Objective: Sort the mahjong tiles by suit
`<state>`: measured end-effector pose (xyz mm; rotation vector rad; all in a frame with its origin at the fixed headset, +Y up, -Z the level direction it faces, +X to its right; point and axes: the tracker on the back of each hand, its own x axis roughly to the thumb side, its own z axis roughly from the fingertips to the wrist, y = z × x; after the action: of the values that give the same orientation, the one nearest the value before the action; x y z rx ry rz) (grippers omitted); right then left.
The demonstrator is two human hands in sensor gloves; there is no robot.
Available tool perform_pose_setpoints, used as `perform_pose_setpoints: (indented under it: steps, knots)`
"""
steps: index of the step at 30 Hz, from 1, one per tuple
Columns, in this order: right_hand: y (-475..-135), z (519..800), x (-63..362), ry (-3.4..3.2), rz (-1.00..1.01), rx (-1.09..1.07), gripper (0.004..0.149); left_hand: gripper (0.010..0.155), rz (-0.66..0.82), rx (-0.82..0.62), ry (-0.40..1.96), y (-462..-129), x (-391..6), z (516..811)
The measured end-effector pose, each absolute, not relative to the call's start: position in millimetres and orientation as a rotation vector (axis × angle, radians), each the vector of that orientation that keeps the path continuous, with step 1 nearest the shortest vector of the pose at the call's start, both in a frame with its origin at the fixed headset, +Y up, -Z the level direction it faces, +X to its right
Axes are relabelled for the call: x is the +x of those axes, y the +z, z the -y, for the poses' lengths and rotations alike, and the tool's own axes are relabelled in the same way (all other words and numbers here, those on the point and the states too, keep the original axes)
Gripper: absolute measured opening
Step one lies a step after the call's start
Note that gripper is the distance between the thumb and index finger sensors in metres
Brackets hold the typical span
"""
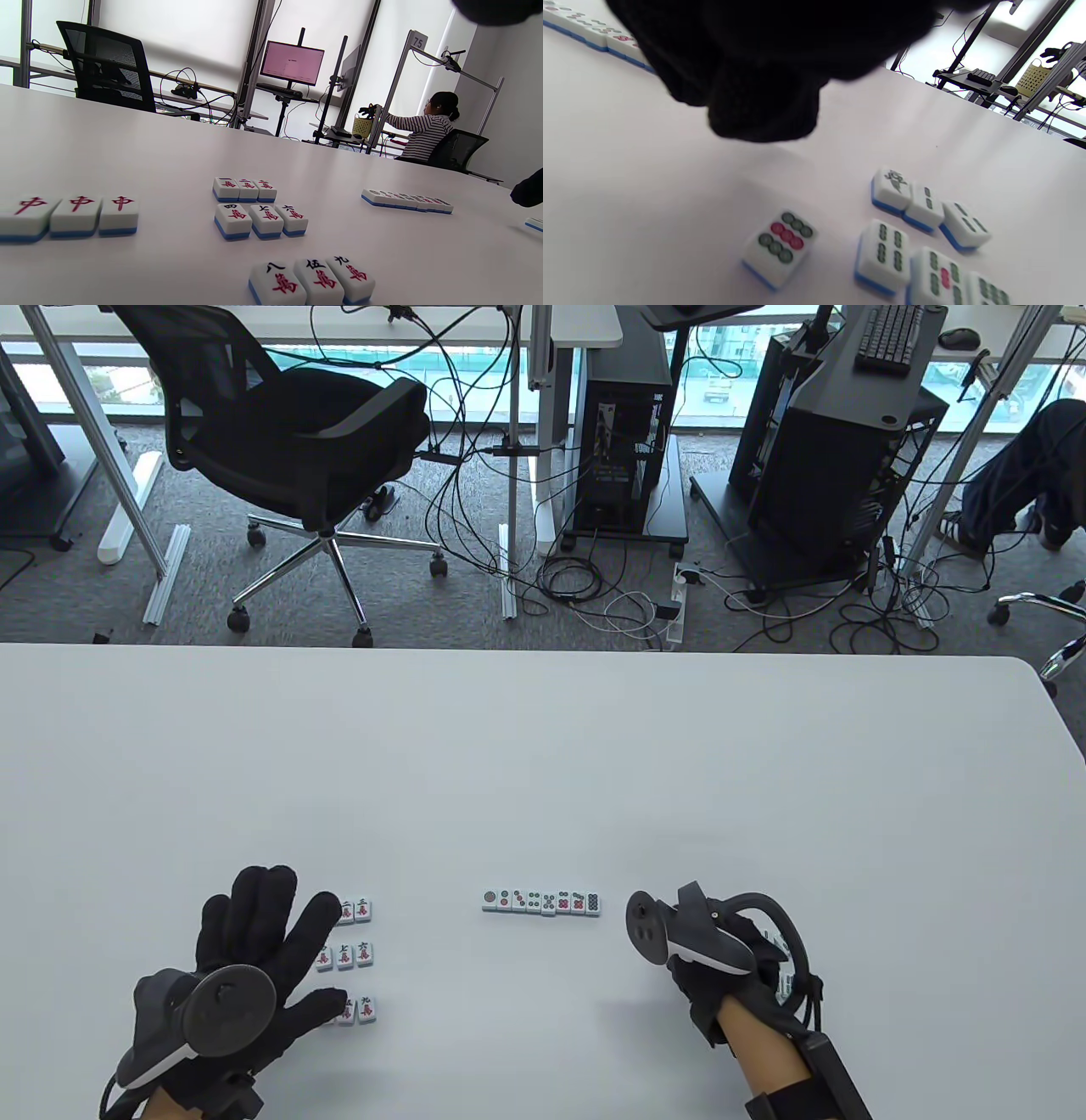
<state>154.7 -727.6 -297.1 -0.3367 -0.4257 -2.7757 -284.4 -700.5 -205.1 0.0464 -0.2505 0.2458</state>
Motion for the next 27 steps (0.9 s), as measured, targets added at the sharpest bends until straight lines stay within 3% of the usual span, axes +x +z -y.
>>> perform_pose_setpoints:
  steps: [7,14,23,27]
  knots:
    - [-285.5,744.3,182.6,-2.734,0.570,-0.265,0.064,0.087,0.232,0.044,0.248,-205.9,-287.1,700.4]
    - [-279.3,763.9,180.7,-2.667,0.450,-0.315,0.063,0.087,0.223,0.040,0.250,-206.1,-287.9,699.9]
    - [-305.7,748.7,165.3,-2.759,0.557,-0.290,0.060,0.087,0.232,0.045,0.250,-206.2,-287.6,699.8]
    - [-319.2,736.1,146.1,-2.853,0.387,-0.348,0.060,0.087,0.236,0.046,0.249,-206.0,-287.1,699.7]
